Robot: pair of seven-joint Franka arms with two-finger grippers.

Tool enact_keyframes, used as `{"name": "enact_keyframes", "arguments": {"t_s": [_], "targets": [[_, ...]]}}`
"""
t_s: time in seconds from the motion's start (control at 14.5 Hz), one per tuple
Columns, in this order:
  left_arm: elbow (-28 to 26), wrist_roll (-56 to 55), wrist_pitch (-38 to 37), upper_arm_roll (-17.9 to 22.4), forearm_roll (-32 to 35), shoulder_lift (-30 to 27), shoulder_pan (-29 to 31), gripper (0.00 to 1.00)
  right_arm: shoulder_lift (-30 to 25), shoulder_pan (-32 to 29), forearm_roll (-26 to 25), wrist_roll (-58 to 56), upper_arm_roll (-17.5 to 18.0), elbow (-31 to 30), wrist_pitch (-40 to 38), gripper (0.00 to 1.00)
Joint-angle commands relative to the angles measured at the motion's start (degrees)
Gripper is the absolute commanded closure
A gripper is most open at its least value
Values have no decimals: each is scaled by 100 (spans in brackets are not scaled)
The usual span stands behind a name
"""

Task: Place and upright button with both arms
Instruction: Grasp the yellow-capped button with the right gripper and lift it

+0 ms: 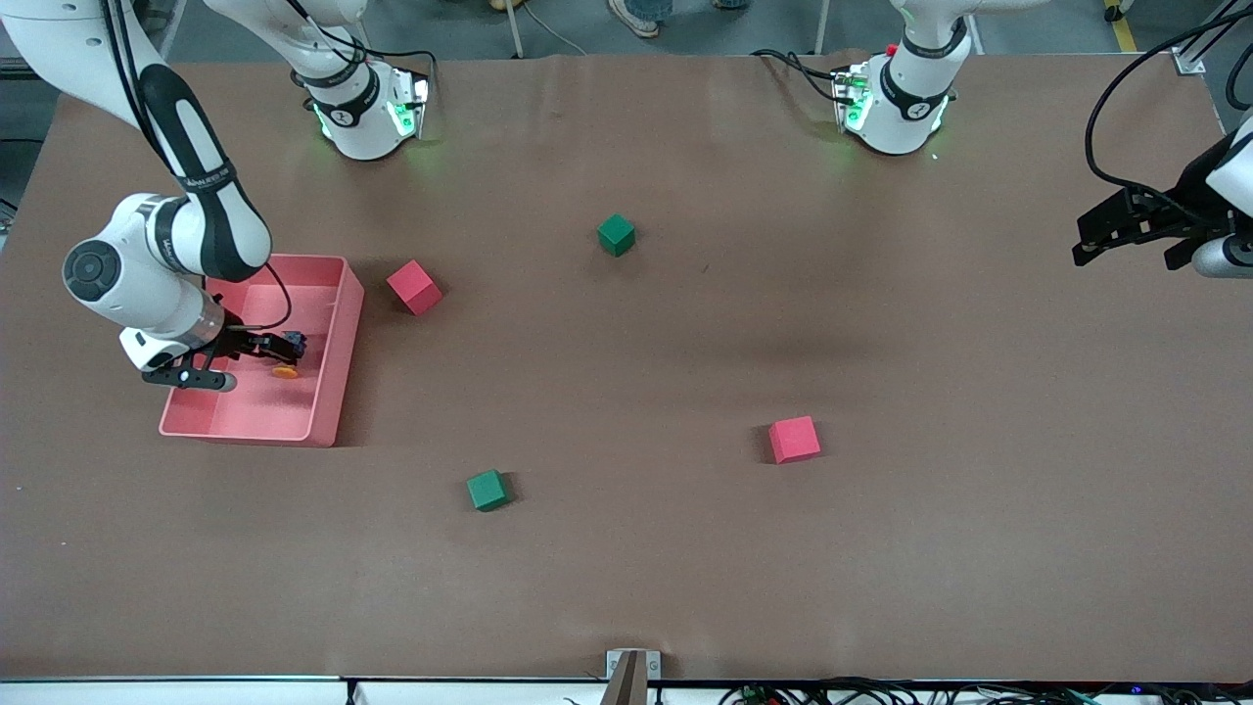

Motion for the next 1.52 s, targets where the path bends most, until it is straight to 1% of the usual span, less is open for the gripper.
{"name": "enact_keyframes", "arguments": {"t_s": [0.0, 0.21, 0.35, 0.69, 0.76, 0.83, 0.97, 1.04, 1.11, 1.18, 1.24, 1.45], "targets": [[27, -51, 42, -21, 87, 19, -8, 0, 15, -71, -67, 56, 66, -320, 326, 0], [18, -51, 42, -30, 78, 19, -17, 0, 50, -71, -67, 56, 66, -408, 405, 0], [10, -51, 34, -30, 78, 19, -17, 0, 191, -80, -67, 56, 66, -408, 606, 1], [10, -51, 34, -30, 78, 27, -17, 0, 428, -80, -67, 56, 66, -364, 871, 9], [1, -51, 25, -30, 78, 27, -17, 0, 446, -80, -67, 56, 66, -364, 889, 17], [1, -51, 25, -30, 78, 19, -17, 0, 455, -71, -67, 56, 66, -364, 889, 29], [1, -51, 25, -30, 78, 27, -17, 0, 455, -71, -67, 47, 66, -355, 889, 61], [1, -51, 25, -30, 87, 36, -17, 0, 455, -63, -67, 47, 66, -355, 889, 73], [9, -51, 25, -30, 87, 36, -17, 0, 455, -54, -67, 47, 66, -347, 880, 83], [1, -51, 25, -30, 87, 36, -17, 0, 446, -54, -67, 38, 75, -329, 871, 90], [1, -51, 25, -30, 87, 36, -17, 0, 429, -45, -67, 38, 75, -320, 845, 94], [1, -43, 34, -30, 87, 45, -17, 0, 297, -27, -67, 21, 92, -276, 801, 98]]}}
